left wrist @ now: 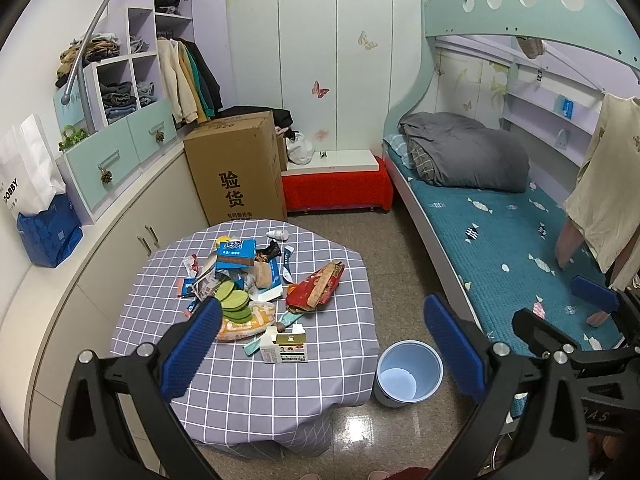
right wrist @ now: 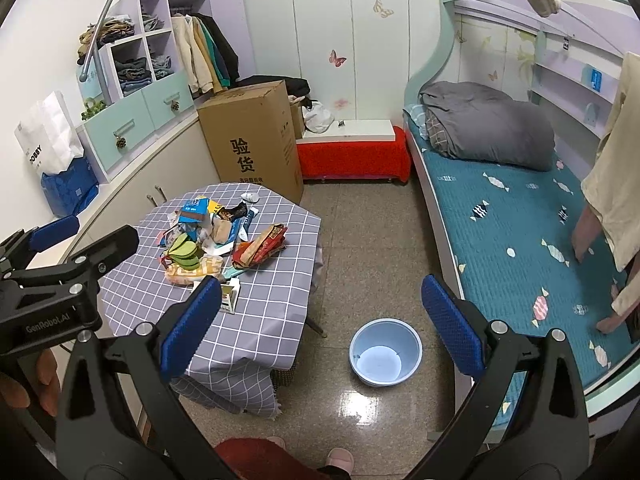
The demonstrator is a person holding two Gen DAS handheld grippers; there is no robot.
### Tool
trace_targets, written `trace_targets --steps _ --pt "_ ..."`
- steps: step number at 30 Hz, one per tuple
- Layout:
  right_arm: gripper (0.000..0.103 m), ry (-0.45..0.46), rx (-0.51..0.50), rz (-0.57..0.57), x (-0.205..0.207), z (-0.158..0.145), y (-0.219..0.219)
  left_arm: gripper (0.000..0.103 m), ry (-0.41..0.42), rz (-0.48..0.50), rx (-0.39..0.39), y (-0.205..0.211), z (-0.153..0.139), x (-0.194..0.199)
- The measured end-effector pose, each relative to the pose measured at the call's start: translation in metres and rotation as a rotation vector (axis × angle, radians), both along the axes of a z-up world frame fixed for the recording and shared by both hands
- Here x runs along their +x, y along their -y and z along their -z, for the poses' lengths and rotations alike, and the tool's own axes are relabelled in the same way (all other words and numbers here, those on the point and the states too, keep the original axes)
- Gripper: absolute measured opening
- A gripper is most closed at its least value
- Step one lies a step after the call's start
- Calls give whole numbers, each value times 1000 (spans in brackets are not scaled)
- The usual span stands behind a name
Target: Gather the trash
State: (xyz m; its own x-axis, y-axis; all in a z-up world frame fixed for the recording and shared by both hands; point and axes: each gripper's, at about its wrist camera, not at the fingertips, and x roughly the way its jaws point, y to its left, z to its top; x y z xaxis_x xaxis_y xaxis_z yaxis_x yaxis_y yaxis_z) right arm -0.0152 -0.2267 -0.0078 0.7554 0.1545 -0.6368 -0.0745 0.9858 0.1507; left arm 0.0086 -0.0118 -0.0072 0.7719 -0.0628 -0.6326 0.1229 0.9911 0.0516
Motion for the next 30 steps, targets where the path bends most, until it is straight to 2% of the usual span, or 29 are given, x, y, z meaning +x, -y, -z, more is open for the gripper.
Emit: trace_targets --steps 30 --pt "98 -20 33 -34 10 11 11 99 -30 -27 -5 19 3 12"
